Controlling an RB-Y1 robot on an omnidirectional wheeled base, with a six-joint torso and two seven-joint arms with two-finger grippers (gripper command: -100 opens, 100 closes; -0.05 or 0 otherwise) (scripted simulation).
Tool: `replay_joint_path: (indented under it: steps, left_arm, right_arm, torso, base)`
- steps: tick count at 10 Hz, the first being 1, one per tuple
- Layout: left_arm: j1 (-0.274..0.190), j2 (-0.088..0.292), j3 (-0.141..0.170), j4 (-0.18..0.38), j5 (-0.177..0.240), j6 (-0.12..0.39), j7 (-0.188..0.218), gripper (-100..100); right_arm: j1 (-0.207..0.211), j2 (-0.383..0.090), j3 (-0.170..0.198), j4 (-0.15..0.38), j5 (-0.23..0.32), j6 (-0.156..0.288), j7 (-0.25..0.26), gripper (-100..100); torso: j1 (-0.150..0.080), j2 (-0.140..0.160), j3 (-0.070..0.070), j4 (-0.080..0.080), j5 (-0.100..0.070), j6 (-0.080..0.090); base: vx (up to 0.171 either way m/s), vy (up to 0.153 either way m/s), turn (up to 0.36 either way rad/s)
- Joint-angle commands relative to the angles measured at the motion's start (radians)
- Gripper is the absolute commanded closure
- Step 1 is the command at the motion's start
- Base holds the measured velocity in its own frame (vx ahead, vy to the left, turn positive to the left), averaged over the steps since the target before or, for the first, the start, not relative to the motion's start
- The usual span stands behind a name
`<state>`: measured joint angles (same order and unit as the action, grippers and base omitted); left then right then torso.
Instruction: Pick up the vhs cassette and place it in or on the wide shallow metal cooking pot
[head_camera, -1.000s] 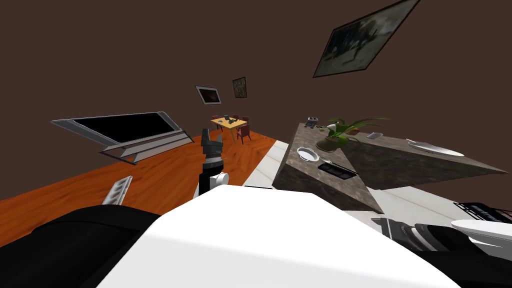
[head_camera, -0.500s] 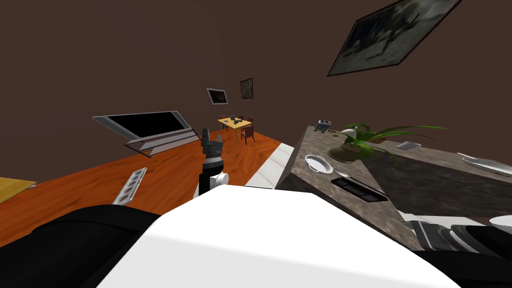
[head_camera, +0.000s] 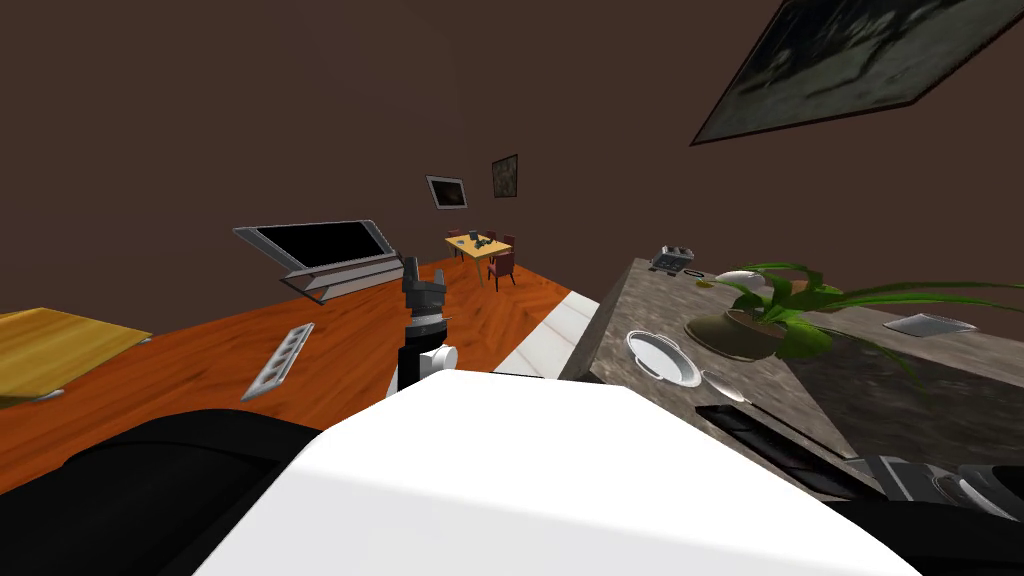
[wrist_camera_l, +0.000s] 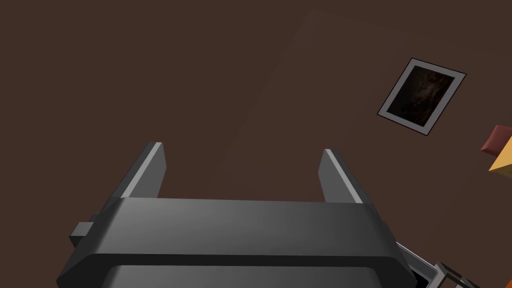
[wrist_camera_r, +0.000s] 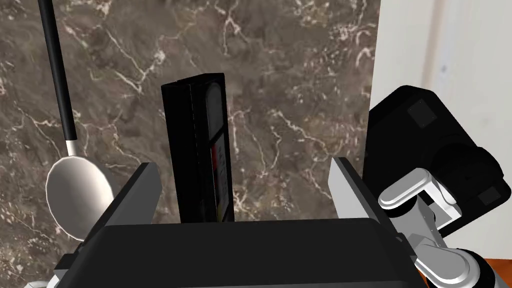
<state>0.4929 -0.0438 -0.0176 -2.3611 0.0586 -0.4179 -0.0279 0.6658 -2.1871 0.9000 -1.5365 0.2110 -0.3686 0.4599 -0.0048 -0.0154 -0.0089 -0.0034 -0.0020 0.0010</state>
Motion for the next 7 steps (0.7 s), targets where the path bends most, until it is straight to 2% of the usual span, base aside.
replay_joint_path:
  steps: [1,2,3,4,5,6,7]
  left_arm:
    - [0.000,0.000,0.000,0.000,0.000,0.000,0.000,0]
    - [0.000,0.000,0.000,0.000,0.000,0.000,0.000,0]
    - [0.000,0.000,0.000,0.000,0.000,0.000,0.000,0]
    - [0.000,0.000,0.000,0.000,0.000,0.000,0.000,0]
    - [0.000,0.000,0.000,0.000,0.000,0.000,0.000,0]
    - [0.000,0.000,0.000,0.000,0.000,0.000,0.000,0]
    - [0.000,0.000,0.000,0.000,0.000,0.000,0.000,0]
  right_arm:
    - [0.014,0.007,0.002,-0.019,-0.008,-0.007,0.017,-100]
    - [0.025,0.029,0.002,-0.038,-0.014,-0.018,0.029,-100]
    - [0.025,0.029,0.002,-0.038,-0.014,-0.018,0.029,-100]
    - [0.005,0.022,0.025,-0.036,-0.027,-0.019,0.047,-100]
    - [0.007,0.023,0.022,-0.037,-0.026,-0.020,0.045,0]
    - [0.013,0.054,0.021,-0.024,-0.016,-0.008,0.047,-100]
    - [0.017,0.074,0.021,-0.015,-0.010,-0.001,0.048,-100]
  torso:
    - [0.000,0.000,0.000,0.000,0.000,0.000]
    - [0.000,0.001,0.001,0.000,0.000,0.000]
    - [0.004,0.004,0.002,0.001,0.000,0.001]
    - [0.006,0.009,0.005,0.002,0.001,0.001]
    - [0.008,0.012,0.007,0.003,0.002,0.001]
    - [0.008,0.013,0.008,0.003,0.002,0.001]
    - [0.007,0.014,0.008,0.003,0.002,0.001]
  base:
    - [0.180,-0.095,0.139]
    - [0.131,-0.039,0.118]
    - [0.051,-0.005,0.015]
    - [0.010,0.002,-0.004]
    - [0.006,-0.001,0.002]
    - [0.009,-0.005,0.056]
    - [0.011,-0.011,0.060]
